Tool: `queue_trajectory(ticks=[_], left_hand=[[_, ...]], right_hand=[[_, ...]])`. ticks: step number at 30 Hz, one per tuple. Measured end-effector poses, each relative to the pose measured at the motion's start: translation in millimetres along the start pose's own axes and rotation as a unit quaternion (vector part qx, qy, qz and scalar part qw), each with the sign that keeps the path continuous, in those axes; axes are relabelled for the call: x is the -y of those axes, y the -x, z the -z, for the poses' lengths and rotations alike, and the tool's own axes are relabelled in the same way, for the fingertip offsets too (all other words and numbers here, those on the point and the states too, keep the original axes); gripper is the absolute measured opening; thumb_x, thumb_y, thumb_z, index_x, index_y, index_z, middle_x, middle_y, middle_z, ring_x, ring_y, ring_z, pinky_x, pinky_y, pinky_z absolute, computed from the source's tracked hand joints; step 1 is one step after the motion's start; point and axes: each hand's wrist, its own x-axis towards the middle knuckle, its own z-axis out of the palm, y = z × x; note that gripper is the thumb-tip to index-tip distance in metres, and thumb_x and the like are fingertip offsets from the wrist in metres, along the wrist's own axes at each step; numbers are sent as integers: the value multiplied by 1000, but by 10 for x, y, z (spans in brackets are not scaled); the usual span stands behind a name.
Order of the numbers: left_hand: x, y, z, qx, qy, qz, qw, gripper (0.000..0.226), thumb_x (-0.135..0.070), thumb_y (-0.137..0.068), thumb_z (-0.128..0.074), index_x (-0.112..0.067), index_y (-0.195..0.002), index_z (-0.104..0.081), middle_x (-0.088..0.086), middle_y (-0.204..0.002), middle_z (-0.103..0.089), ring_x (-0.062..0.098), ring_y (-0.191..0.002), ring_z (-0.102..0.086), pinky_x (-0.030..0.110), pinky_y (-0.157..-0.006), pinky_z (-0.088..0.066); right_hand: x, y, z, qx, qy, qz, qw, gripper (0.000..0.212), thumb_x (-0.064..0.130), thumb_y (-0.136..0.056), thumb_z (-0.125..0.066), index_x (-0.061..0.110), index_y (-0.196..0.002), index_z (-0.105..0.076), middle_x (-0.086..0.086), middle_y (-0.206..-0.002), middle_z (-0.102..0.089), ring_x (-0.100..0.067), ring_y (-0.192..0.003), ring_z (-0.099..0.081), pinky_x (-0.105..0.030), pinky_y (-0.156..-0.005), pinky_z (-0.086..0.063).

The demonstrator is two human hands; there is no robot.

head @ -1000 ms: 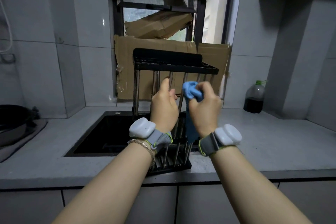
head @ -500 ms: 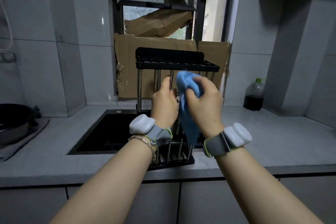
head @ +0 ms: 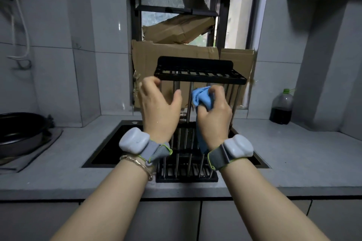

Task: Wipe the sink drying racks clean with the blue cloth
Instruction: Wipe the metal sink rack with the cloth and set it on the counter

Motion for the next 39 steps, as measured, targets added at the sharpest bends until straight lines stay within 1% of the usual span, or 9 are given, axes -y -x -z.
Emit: queue_trajectory(ticks=[5,8,11,15,17,23,28,34,39], left_hand=[[202,37,-53,96,71,178,977,25,-34,-97,-47,-9,-92,-47,7,-89,-54,30,-87,-52,28,-72,-38],[226,98,-68,95,96,153,979,35,-31,-101,-33,-17,-69,-37,10,-68,-49,32,-68,-53,38,-68,-46],[149,82,-39,98,83,124,984,39,-28,-102,-31,-17,-65,-33,1,-63,-40,12,-57,-38,17,-52,-33],[68,121,-78,114,97,80,986,40,-23,-102,-33,-17,-63,-29,-2,-59,-34,9,-54,-31,17,-50,-29],[51,144,-108,116,112,67,985,40,-23,-101,-33,-17,-62,-29,-2,-59,-33,9,-54,-30,17,-50,-28],[72,162,-162,122,114,38,985,39,-24,-101,-34,-17,-62,-32,-3,-57,-34,4,-50,-34,19,-50,-28],[100,107,-190,100,117,50,987,40,-23,-101,-34,-17,-61,-30,-4,-57,-31,-2,-47,-37,15,-49,-31],[115,72,-161,86,112,72,987,43,-25,-101,-33,-16,-60,-29,-2,-57,-31,9,-52,-29,16,-48,-29],[52,8,-126,141,192,162,958,62,-75,-70,-24,-15,-57,-34,1,-50,-32,15,-47,-32,31,-54,-32]], right_hand=[[-84,136,39,30,65,61,996,28,-8,-71,-57,2,-97,-57,-15,-90,-62,-35,-75,-60,-38,-62,-49],[-208,258,77,77,137,111,981,31,-9,-65,-63,1,-93,-60,-18,-88,-61,-38,-70,-61,-39,-56,-50],[-276,314,201,118,160,129,971,29,-3,-68,-67,0,-97,-62,-17,-95,-60,-36,-82,-61,-33,-67,-49],[-131,66,288,60,43,32,997,30,11,-86,-59,0,-114,-60,-8,-112,-56,-13,-99,-50,-17,-88,-37],[-34,-137,274,-17,-9,4,1000,20,4,-86,-58,2,-106,-62,-3,-102,-58,-8,-91,-51,-7,-82,-38],[-36,-259,94,-111,-84,-138,981,21,4,-81,-62,12,-85,-43,11,-72,-44,-11,-65,-46,-27,-65,-40],[-199,-58,23,-27,-19,-158,987,18,9,-85,-60,13,-89,-44,0,-74,-52,-27,-71,-56,-42,-65,-50],[-333,82,188,132,138,-13,982,20,11,-85,-60,10,-89,-41,-16,-82,-62,-37,-74,-59,-47,-66,-49],[-281,-24,369,214,159,26,963,23,9,-85,-60,12,-86,-37,-5,-80,-54,-27,-75,-53,-33,-62,-41]])
